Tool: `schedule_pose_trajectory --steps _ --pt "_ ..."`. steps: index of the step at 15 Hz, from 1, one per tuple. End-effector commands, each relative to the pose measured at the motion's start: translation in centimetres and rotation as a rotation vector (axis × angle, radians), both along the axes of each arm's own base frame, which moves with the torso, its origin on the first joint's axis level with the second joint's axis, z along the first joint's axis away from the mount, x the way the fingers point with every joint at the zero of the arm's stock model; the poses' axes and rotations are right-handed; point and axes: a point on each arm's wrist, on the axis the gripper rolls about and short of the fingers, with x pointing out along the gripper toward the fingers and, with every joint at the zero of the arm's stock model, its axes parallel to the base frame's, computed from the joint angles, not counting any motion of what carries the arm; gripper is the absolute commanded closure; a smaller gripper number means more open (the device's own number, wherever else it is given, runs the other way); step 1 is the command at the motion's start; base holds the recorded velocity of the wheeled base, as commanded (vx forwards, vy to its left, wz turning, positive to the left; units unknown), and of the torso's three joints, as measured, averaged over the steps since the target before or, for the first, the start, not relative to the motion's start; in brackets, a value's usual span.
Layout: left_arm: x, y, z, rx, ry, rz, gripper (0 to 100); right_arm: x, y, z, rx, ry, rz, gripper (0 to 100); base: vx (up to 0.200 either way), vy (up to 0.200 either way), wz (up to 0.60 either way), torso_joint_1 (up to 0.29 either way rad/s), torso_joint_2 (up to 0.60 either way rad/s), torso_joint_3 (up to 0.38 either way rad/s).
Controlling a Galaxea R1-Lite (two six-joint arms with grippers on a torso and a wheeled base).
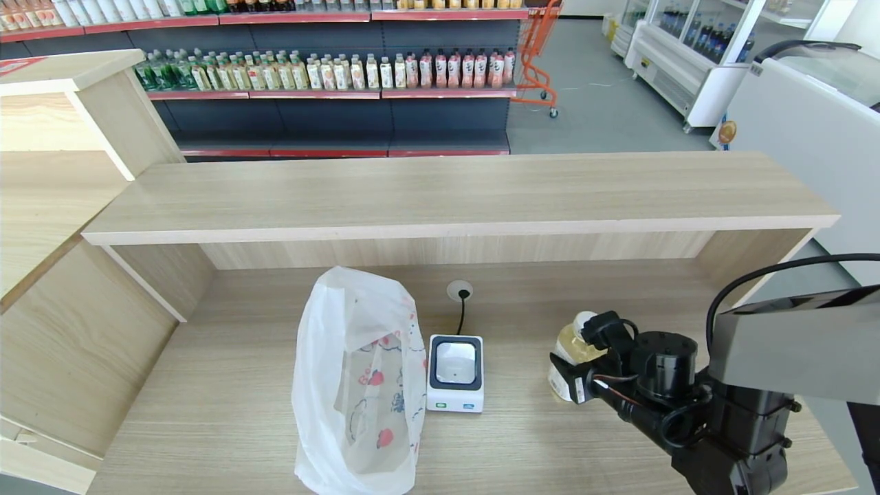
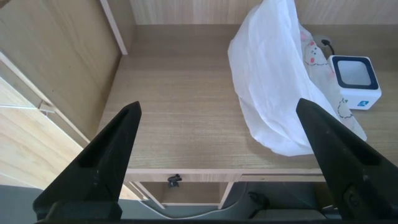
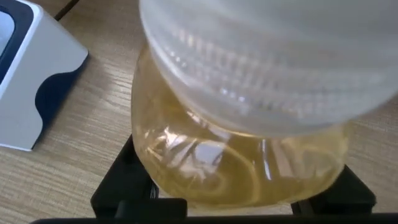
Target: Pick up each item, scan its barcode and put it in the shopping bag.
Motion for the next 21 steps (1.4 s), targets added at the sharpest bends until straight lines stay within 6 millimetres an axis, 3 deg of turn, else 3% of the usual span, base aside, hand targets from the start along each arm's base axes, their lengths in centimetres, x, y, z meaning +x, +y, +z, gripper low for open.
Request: schedule_pose_trajectory --steps 1,4,9,12,17,21 --pt "0.0 0.0 0.0 0.0 0.0 0.0 0 -0.2 -0.1 -0.3 -0.003 0.016 -0.002 100 0.0 0.0 0.0 0.0 0.0 0.0" --pt "0.0 0.0 0.0 0.0 0.001 0.0 0 -0.2 -0.4 2.3 0.14 -0.02 0.03 100 0.0 0.0 0.0 0.0 0.0 0.0" --pt "0.0 0.0 0.0 0.0 0.0 0.0 0 -4.2 -1.5 9.5 0.358 0.03 0.407 100 0.0 0.0 0.0 0.0 0.0 0.0" --pt "0.0 0.0 0.0 0.0 0.001 0.0 0 -5.6 -1.6 13.2 0.469 0.101 0.538 100 0.0 0.0 0.0 0.0 0.0 0.0" --pt "0.0 0.0 0.0 0.0 0.001 0.0 0 -8.8 -2.2 16.6 0.562 0.209 0.735 100 0.0 0.0 0.0 0.0 0.0 0.0" --pt "0.0 0.0 0.0 0.0 0.0 0.0 0 -10.4 -2.0 16.5 0.565 0.274 0.762 100 0.0 0.0 0.0 0.0 0.0 0.0"
